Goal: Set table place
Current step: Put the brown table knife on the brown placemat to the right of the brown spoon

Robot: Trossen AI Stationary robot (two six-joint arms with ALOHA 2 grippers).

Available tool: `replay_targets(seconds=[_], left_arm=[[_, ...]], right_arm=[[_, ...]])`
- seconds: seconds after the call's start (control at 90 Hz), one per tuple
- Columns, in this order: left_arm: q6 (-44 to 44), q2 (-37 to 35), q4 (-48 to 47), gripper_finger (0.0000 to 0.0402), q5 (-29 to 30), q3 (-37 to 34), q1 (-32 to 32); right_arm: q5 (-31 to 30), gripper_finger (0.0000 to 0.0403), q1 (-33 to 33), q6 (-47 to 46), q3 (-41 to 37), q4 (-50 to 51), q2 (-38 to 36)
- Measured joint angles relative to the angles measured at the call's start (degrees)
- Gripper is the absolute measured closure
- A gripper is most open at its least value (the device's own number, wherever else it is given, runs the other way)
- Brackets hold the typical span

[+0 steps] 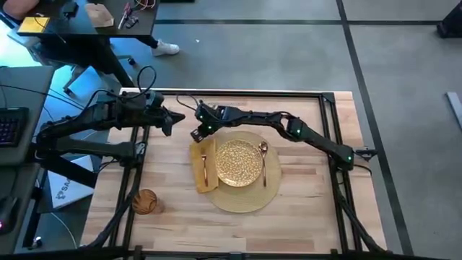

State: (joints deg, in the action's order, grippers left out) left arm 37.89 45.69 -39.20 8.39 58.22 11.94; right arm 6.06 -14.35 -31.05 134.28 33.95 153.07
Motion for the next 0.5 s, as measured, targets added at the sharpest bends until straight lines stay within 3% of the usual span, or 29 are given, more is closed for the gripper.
replay_targets(seconds=[0.233, 0.5], left_arm=[[1.03, 0.0, -0.09, 0.0402, -0.35, 0.0, 0.02], [1.51, -0.01, 0.05, 0.0402, -0.18, 0.0, 0.02]], right_arm=[[-4.6, 0.0403, -0.67, 0.46, 0.78, 6.85, -0.17], [-5.23, 0.0403, -1.24, 2.82, 0.5, 15.54, -3.98]])
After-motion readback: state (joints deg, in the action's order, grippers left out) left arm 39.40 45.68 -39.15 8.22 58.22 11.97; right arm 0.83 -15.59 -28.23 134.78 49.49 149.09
